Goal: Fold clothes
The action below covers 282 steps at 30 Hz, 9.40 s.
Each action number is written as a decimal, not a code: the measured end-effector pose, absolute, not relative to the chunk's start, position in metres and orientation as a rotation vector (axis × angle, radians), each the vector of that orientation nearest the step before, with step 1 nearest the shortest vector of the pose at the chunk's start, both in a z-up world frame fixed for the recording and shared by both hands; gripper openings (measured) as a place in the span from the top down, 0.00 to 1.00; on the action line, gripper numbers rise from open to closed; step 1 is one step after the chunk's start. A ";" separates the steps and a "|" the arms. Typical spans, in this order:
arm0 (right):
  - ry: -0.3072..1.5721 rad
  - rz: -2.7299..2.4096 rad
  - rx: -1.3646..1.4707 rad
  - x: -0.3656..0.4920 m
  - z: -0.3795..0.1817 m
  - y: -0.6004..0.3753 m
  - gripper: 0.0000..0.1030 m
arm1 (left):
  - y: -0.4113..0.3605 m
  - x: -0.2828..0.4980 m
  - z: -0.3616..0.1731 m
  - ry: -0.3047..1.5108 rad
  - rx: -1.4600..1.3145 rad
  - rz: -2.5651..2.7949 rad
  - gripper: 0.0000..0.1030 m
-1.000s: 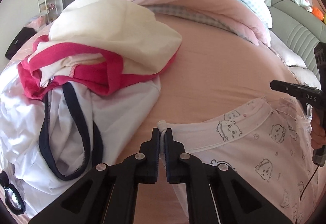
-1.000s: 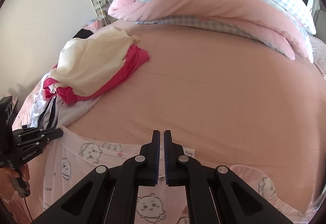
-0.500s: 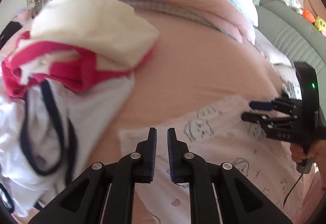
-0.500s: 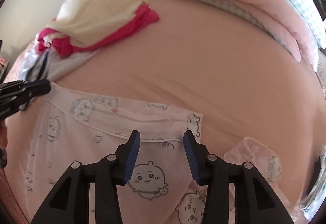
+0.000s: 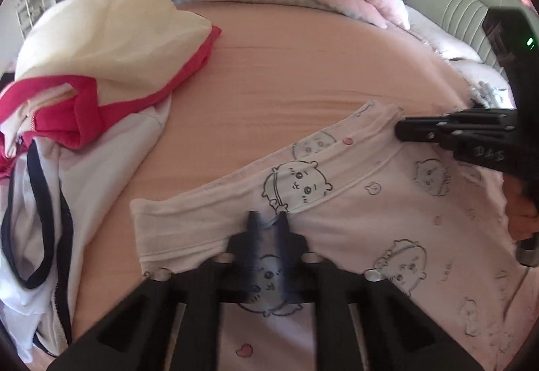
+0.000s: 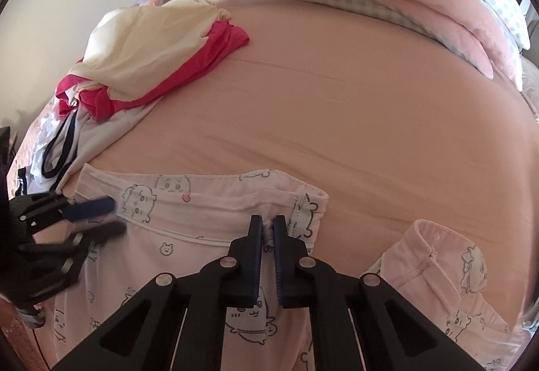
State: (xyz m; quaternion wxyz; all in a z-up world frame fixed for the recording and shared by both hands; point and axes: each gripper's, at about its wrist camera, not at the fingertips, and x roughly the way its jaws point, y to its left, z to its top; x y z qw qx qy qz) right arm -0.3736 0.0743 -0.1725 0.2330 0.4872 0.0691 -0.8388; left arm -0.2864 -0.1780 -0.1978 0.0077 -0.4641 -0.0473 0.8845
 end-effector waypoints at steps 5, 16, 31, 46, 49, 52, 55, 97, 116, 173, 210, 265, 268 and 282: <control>0.162 -2.321 1.271 -0.375 -0.162 0.069 0.96 | -0.177 -0.292 -0.198 -0.190 -1.423 2.792 1.00; 0.188 -2.319 1.359 -0.400 -0.190 0.064 0.95 | -0.198 -0.311 -0.200 -0.337 -1.383 2.758 0.99; 0.480 -2.082 1.255 -0.388 -0.177 0.012 0.63 | -0.196 -0.319 -0.187 0.127 -1.399 2.476 0.83; 0.495 -1.978 1.267 -0.377 -0.178 0.014 0.63 | -0.203 -0.300 -0.182 0.158 -1.361 2.305 0.95; 0.522 -1.992 1.277 -0.381 -0.180 0.012 0.60 | -0.202 -0.293 -0.178 0.175 -1.343 2.359 0.97; 0.523 -2.007 1.262 -0.381 -0.181 0.011 0.58 | -0.207 -0.289 -0.171 0.143 -1.297 2.457 0.97; 0.523 -2.080 1.197 -0.376 -0.178 0.014 0.82 | -0.210 -0.287 -0.167 0.112 -1.265 2.520 0.97; 0.503 -2.193 1.128 -0.387 -0.155 0.035 0.96 | -0.238 -0.261 -0.188 -0.161 -1.544 2.816 0.96; 0.579 -2.096 1.306 -0.395 -0.158 0.027 0.92 | -0.219 -0.264 -0.169 -0.183 -1.412 2.688 0.91; 0.277 -2.262 1.336 -0.405 -0.137 0.087 0.63 | -0.208 -0.271 -0.162 -0.148 -1.514 2.646 0.96; -0.123 -2.448 1.641 -0.114 -0.154 0.311 0.62 | -0.025 -0.041 -0.143 -0.108 -1.745 2.386 0.96; -0.046 -2.516 1.537 -0.337 -0.204 0.360 0.62 | 0.051 -0.392 -0.175 0.133 -1.396 2.350 0.75; -0.011 -2.531 1.532 -0.339 -0.200 0.356 0.64 | 0.047 -0.393 -0.174 0.138 -1.385 2.379 0.64; 0.025 -2.549 1.503 -0.341 -0.205 0.346 0.73 | 0.063 -0.392 -0.183 0.229 -1.326 2.377 0.93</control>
